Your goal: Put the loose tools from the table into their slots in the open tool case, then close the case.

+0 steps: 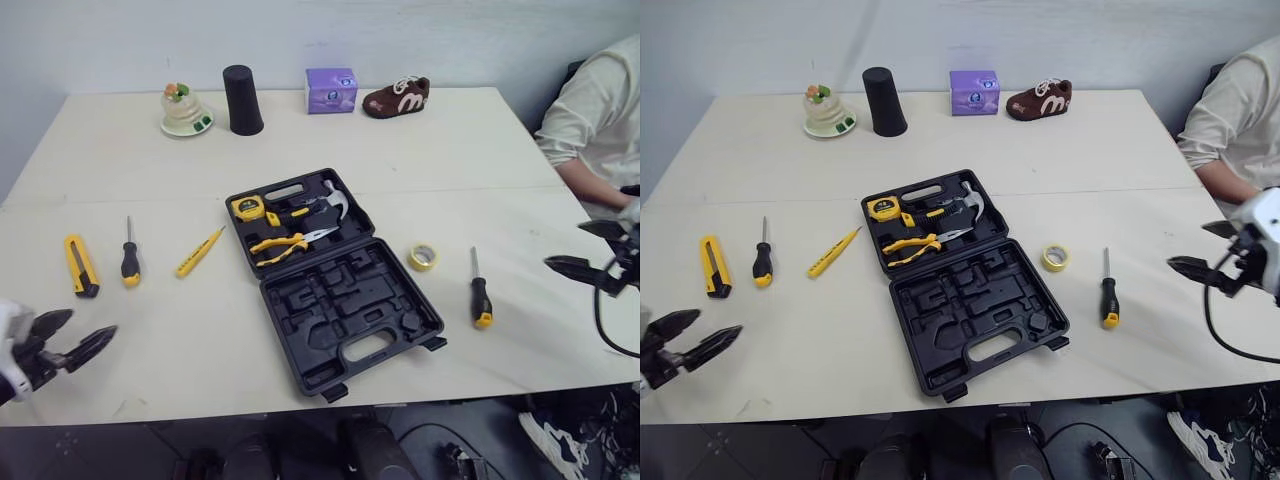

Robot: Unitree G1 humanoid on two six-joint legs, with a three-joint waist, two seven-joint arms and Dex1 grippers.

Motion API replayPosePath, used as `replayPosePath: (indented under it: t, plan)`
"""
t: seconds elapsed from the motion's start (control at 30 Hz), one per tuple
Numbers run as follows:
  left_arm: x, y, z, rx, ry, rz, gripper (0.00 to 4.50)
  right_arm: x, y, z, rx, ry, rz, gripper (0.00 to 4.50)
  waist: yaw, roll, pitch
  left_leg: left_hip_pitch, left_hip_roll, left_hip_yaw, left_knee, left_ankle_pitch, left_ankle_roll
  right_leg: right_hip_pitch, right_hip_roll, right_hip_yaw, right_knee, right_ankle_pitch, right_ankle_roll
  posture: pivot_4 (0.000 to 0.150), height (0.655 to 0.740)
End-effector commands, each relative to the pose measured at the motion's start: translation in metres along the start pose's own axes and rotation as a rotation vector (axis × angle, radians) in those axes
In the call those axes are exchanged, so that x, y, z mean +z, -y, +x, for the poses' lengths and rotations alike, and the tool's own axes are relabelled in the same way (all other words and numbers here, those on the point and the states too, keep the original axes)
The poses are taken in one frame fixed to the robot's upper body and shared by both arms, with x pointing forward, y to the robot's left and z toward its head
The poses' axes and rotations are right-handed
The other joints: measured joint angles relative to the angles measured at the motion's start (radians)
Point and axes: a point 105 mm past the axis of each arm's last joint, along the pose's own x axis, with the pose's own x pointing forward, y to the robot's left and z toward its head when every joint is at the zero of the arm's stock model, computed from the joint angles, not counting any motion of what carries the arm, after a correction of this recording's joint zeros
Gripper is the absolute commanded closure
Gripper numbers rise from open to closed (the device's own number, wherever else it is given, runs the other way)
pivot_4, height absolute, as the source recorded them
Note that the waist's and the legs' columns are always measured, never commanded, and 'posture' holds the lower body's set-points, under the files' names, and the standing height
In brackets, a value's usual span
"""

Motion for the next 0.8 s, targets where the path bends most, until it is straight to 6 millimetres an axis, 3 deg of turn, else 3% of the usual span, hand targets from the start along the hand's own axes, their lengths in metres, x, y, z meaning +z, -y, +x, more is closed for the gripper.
replayPosePath:
  t: [0.03,0.07,0.17,0.33,0.37,0.4,0.57,0.8]
  plan:
    - [0.023,0.038,0.021,-0.15,0.038,0.076,0.29,0.027,-0.019,0.029,0.088,0.029,-0.061,0.0,-0.003,0.001,0.001,0.0,0.0,0.0,0.0,0.0,0.0,0.0,0.0,0.0,0.0,0.0,0.0,0.15,0.7386]
    - [0.025,0.045,0.027,-0.177,0.033,0.092,0.59,0.035,-0.025,0.04,0.112,0.044,-0.067,0.0,-0.004,0.002,0.001,0.0,0.0,0.0,0.0,0.0,0.0,0.0,0.0,0.0,0.001,0.0,0.0,0.15,0.7386]
    - [0.037,0.068,0.053,-0.26,0.038,0.118,1.83,0.058,-0.039,0.077,0.16,0.081,-0.085,0.88,-0.004,0.004,0.002,0.0,0.0,0.001,0.001,0.002,-0.001,-0.001,0.002,0.0,0.001,0.0,0.001,0.15,0.7386]
    - [0.042,0.09,0.085,-0.319,0.018,0.14,4.27,0.075,-0.053,0.119,0.182,0.091,-0.096,3.51,0.0,0.004,0.002,-0.004,-0.001,0.005,0.001,0.004,-0.003,-0.009,0.005,0.001,0.006,0.0,0.001,0.15,0.7386]
    - [0.042,0.092,0.09,-0.319,0.016,0.141,4.5,0.077,-0.056,0.126,0.186,0.093,-0.101,4.06,-0.001,0.004,0.002,-0.006,-0.001,0.005,0.002,0.005,-0.003,-0.011,0.005,0.001,0.007,0.0,0.001,0.15,0.7386]
    - [0.043,0.093,0.093,-0.317,0.014,0.143,4.5,0.079,-0.058,0.13,0.189,0.094,-0.105,4.47,-0.001,0.004,0.002,-0.006,-0.001,0.006,0.002,0.005,-0.003,-0.012,0.005,0.002,0.008,0.0,0.001,0.15,0.7386]
    - [0.043,0.104,0.116,-0.338,0.014,0.148,4.5,0.089,-0.078,0.172,0.207,0.104,-0.123,4.47,-0.01,0.004,0.002,-0.006,0.001,0.008,0.005,0.005,-0.003,-0.014,0.013,0.005,0.012,0.0,0.001,0.15,0.7386]
    - [0.04,0.12,0.126,-0.381,0.018,0.143,4.5,0.096,-0.098,0.197,0.245,0.112,-0.151,4.47,-0.015,0.004,0.002,-0.006,0.003,0.008,0.005,0.006,-0.006,-0.015,0.013,0.005,0.015,0.0,-0.001,0.15,0.7386]
